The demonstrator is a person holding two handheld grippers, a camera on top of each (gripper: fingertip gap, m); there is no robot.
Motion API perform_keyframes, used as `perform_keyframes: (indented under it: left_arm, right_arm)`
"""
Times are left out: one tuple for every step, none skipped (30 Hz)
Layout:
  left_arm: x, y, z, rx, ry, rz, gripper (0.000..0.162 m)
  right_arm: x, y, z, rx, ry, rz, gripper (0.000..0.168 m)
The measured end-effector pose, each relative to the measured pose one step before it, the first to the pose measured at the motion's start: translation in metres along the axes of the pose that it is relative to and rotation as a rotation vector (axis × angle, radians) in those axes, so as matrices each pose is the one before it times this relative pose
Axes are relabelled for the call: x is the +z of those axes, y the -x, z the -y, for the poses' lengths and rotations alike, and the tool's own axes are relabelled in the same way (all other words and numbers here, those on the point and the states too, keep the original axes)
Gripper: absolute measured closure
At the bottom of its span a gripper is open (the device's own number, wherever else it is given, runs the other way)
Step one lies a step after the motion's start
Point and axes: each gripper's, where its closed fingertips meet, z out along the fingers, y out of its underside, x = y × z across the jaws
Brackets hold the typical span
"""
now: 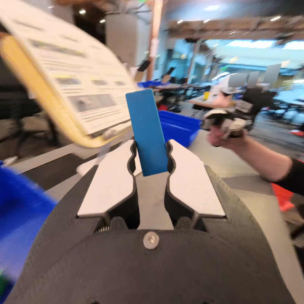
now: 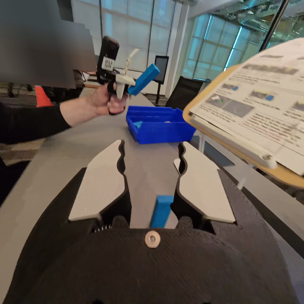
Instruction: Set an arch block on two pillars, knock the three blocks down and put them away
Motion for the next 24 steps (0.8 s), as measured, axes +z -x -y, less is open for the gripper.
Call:
perform_keyframes:
  left_arm:
    - [0.00856,-0.02412,-0.00266,-0.0041,-0.0139,-0.0694,0.127]
    - [0.01105,-0.02182,-0.00476,0.0006,-0.0051,-0.0626,0.127]
    - [0.01251,-0.02069,-0.00524,0.0022,-0.004,-0.0646,0.127]
    - [0.01313,-0.01859,-0.00514,0.0003,-0.0049,-0.0601,0.127]
    - [0.01318,-0.01555,-0.00632,0.0065,0.0084,-0.0501,0.127]
    - [0.01258,-0.01271,-0.00564,0.0074,0.0055,-0.0433,0.127]
    - [0.01147,-0.01071,-0.00592,0.0046,0.0081,-0.0416,0.127]
    - [0.00986,-0.00729,-0.00572,0.0055,0.0107,-0.0283,0.127]
    - [0.0078,-0.00481,-0.00331,-0.0003,-0.0079,-0.0207,0.127]
    - [0.00649,-0.00389,-0.00342,-0.0187,-0.0045,-0.0254,0.127]
    - [0.00569,-0.00318,-0.00386,-0.016,0.0012,-0.0219,0.127]
    - [0.00494,-0.00226,-0.00543,-0.0003,0.0172,-0.0125,0.127]
    - [0.00389,-0.00172,-0.005,0.0106,0.0169,-0.0067,0.127]
    - [0.00299,-0.00257,-0.00394,0.0014,0.0144,-0.0146,0.127]
    - [0.00227,-0.00212,-0.0015,-0.004,-0.0015,-0.013,0.127]
    - [0.0022,-0.00137,-0.00145,-0.004,-0.0017,-0.0102,0.127]
    - [0.00217,-0.00076,-0.00235,0.0002,0.0043,-0.0078,0.127]
    - [0.00207,-0.00016,-0.00312,-0.0037,0.0084,-0.0057,0.127]
    - [0.00215,0.00021,-0.00307,-0.0036,0.0065,-0.0018,0.127]
    - [0.00181,0.00076,-0.00249,-0.0041,0.0022,0.0033,0.127]
    - [0.00083,0.00054,-0.00154,-0.0158,-0.0005,-0.0034,0.127]
    - [-0.00019,0.00117,-0.0017,-0.0202,0.0021,-0.004,0.12]
    - [-0.00147,0.00378,-0.0026,-0.0033,0.0088,0.0177,0.115]
    - [-0.00245,0.00406,-0.00394,0.0155,0.0178,0.0263,0.117]
  right_arm:
    - [0.00871,0.00985,0.00864,0.0198,-0.0176,0.0191,0.104]
    - [0.00947,0.01148,0.00752,0.0264,-0.0278,0.0369,0.103]
    - [0.00985,0.00797,0.00466,0.0384,-0.0245,0.0268,0.103]
    - [0.00952,0.00501,0.00206,0.0508,-0.0185,0.0211,0.102]
    - [0.00795,0.00836,0.00269,0.0484,-0.032,0.0521,0.099]
    - [0.0063,0.00722,0.00228,0.0423,-0.0347,0.0498,0.1]
    - [0.00518,0.00277,-0.00059,0.0347,-0.0165,0.0224,0.101]
    - [0.00394,0.00334,-0.00178,0.0253,-0.0055,0.0242,0.101]
    - [0.00208,0.00259,-0.00167,0.0161,-0.0028,0.0172,0.102]
    - [0.00019,0.00066,-0.00158,0.0119,0.001,0.0004,0.103]
    - [-0.00104,0.00244,-0.0005,0.0165,-0.0013,0.0114,0.105]
    - [-0.00179,0.00519,-0.00004,0.0134,-0.0019,0.026,0.109]
    - [-0.00211,0.00026,-0.00172,0.0007,0.0106,-0.0115,0.111]
    - [-0.00205,-0.00288,-0.00445,-0.0064,0.0256,-0.0304,0.114]
    - [-0.00189,-0.00107,-0.00535,0.001,0.0282,-0.0114,0.122]
    - [-0.00203,0.00193,-0.00217,0.0072,0.0034,0.0111,0.132]
    - [-0.00143,0.00137,-0.00058,0.0136,-0.0097,0.0059,0.133]
    - [-0.00123,0.00049,-0.00171,0.0088,0.0007,0.0022,0.133]
    - [-0.00165,-0.0003,-0.00207,-0.0009,0.0075,-0.0018,0.133]
    - [-0.00202,-0.00069,-0.00179,-0.0082,0.0085,-0.0055,0.133]
    - [-0.00275,-0.00032,-0.00072,-0.0095,0.0051,-0.0055,0.133]
    - [-0.00368,-0.00054,0.00002,-0.0081,0.0079,-0.0073,0.133]
    - [-0.0052,-0.00105,0.00026,-0.0178,0.0141,-0.013,0.133]
    - [-0.00688,-0.00242,0.00074,-0.0298,0.013,-0.0213,0.133]
